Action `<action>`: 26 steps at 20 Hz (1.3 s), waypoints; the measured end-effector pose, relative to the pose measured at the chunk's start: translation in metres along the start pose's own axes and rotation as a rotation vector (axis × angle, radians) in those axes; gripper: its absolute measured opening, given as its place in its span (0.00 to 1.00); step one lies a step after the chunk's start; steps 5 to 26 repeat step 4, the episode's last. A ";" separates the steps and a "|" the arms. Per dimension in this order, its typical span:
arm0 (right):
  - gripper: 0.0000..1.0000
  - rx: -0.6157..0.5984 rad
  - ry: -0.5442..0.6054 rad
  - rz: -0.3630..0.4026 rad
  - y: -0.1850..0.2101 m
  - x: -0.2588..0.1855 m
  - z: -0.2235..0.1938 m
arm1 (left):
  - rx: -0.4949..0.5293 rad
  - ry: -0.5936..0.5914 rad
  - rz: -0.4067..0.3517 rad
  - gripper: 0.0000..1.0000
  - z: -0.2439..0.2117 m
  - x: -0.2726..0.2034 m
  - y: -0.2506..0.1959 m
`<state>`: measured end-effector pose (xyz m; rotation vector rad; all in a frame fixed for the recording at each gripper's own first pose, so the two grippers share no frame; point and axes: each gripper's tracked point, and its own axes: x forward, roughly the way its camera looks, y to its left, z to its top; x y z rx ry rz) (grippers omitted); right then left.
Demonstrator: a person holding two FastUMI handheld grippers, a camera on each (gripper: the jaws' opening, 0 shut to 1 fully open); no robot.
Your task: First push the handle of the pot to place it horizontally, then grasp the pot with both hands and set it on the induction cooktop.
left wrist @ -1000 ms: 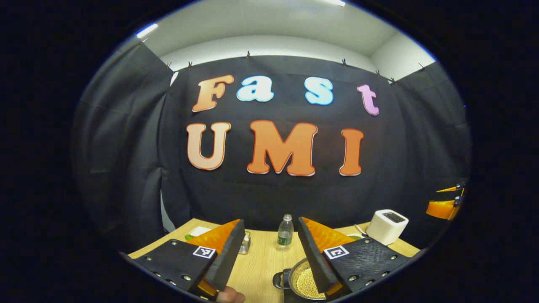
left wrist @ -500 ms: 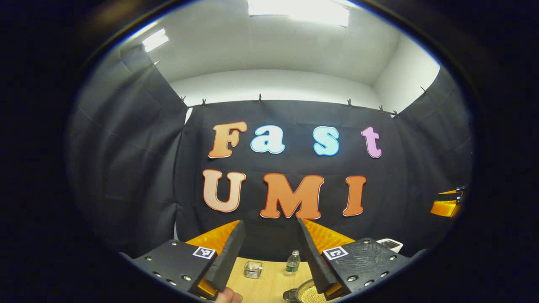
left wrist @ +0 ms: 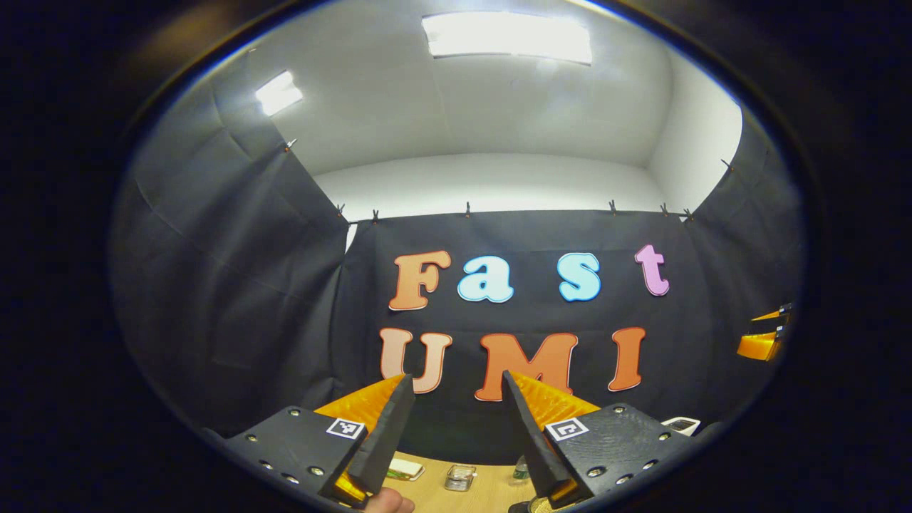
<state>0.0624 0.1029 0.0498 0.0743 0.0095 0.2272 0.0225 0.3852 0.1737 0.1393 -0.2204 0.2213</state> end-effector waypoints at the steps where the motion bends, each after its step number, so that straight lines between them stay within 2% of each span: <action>1: 0.95 0.000 -0.002 -0.001 0.001 0.000 0.000 | -0.007 -0.002 0.005 0.77 0.002 0.002 0.003; 4: 0.95 0.011 -0.036 -0.014 -0.001 0.007 0.011 | -0.020 -0.004 0.016 0.76 0.007 0.000 0.015; 26: 0.95 0.011 -0.036 -0.014 -0.001 0.007 0.011 | -0.020 -0.004 0.016 0.76 0.007 0.000 0.015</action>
